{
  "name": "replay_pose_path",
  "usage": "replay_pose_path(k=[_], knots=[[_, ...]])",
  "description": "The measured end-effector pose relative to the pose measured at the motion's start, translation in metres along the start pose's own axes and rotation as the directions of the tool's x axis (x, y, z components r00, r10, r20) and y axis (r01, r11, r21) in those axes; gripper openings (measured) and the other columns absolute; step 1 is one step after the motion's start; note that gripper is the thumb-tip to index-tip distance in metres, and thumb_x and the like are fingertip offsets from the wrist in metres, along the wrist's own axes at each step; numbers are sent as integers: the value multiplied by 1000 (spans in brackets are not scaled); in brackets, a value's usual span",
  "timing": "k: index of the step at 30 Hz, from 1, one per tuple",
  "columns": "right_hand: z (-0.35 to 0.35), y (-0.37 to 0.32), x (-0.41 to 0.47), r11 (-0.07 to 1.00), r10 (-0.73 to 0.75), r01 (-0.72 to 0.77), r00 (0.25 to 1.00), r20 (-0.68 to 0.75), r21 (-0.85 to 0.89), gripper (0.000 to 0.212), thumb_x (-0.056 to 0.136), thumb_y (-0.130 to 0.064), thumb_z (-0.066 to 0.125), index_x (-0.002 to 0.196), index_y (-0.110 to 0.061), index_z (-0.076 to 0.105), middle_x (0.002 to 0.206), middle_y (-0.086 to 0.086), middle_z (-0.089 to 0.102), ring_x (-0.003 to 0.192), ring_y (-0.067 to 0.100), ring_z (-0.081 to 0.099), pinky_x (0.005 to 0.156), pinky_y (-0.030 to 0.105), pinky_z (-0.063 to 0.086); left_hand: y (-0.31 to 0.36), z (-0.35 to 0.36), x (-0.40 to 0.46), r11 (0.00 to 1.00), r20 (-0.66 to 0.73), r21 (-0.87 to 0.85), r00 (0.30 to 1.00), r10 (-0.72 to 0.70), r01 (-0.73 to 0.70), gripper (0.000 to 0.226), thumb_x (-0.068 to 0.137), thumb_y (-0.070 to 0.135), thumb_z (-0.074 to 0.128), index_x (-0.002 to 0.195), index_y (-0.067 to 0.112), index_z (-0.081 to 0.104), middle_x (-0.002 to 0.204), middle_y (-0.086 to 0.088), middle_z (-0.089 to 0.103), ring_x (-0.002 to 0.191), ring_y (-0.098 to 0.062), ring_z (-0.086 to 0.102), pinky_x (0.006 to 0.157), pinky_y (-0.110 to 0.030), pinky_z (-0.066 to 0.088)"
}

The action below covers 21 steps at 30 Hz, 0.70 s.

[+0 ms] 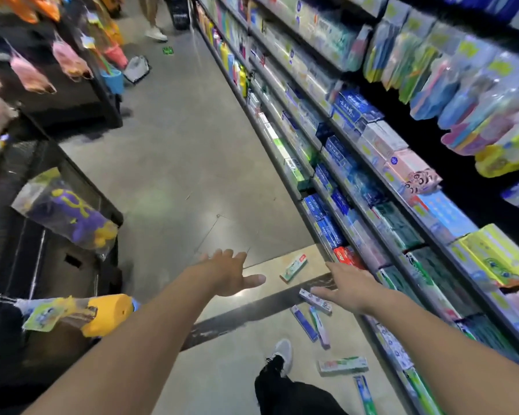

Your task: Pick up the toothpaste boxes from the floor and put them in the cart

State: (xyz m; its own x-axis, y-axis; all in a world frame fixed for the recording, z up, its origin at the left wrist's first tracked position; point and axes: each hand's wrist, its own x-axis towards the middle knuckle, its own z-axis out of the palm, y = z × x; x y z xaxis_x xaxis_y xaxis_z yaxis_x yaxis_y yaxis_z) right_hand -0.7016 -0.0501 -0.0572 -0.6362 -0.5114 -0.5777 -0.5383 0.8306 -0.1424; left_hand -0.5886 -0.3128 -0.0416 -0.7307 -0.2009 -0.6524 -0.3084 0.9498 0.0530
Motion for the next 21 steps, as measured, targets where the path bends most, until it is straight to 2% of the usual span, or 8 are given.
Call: replay_pose_path(k=[4,7,12,14,16,19,20,21], knots=[[-32,19,46,997,-1,1,1000,1,71,94,73,-88,33,143,-25,36,146,-1,45,131,22,44,101,42,39,12,-41,48,1000,54,17,999,8,-9,98,80,85,24,155,23,14,161,-10,19,147,-33,17,117,-57,13],[-52,40,77,993,35,-34,999,-4,109,99,70,-91,30,144,-24,34,148,1,43,135,23,40,105,43,36,26,-73,84,999,57,35,998,37,-39,96,81,83,26,156,23,14,161,-10,17,148,-34,16,119,-56,11],[-63,74,100,966,130,-120,991,-29,231,132,45,-104,7,146,-24,32,151,2,39,138,24,37,109,46,34,60,-120,142,979,103,148,987,123,-138,96,82,82,26,156,22,14,161,-11,17,148,-33,16,118,-56,13],[-66,85,105,952,177,-166,984,-23,257,131,48,-103,8,149,-22,28,153,3,36,139,24,35,110,45,31,76,-135,165,964,105,180,979,176,-193,95,84,81,28,156,21,14,161,-11,17,148,-31,16,118,-55,12],[-65,95,106,933,231,-214,972,-28,290,120,59,-99,18,149,-20,28,153,4,36,139,24,36,111,43,32,93,-147,186,941,113,214,963,243,-262,95,83,81,29,155,21,16,160,-12,20,147,-31,18,118,-55,13],[-65,110,110,897,308,-287,951,-11,338,139,44,-104,4,152,-19,22,156,7,32,142,25,32,113,45,29,120,-162,218,888,167,286,931,323,-360,94,84,80,28,155,20,16,160,-13,21,146,-32,20,116,-54,14],[-65,114,110,879,339,-316,941,-2,358,139,44,-104,3,153,-19,20,156,7,31,142,26,31,114,45,28,129,-166,230,865,190,312,918,348,-392,94,84,80,27,156,20,15,160,-13,20,147,-32,19,117,-54,14],[-63,118,111,857,371,-346,928,9,381,132,52,-103,9,153,-19,20,156,8,30,142,26,30,115,45,27,138,-169,240,840,217,333,902,374,-429,94,84,79,26,156,20,14,160,-13,19,147,-32,19,117,-54,14]])
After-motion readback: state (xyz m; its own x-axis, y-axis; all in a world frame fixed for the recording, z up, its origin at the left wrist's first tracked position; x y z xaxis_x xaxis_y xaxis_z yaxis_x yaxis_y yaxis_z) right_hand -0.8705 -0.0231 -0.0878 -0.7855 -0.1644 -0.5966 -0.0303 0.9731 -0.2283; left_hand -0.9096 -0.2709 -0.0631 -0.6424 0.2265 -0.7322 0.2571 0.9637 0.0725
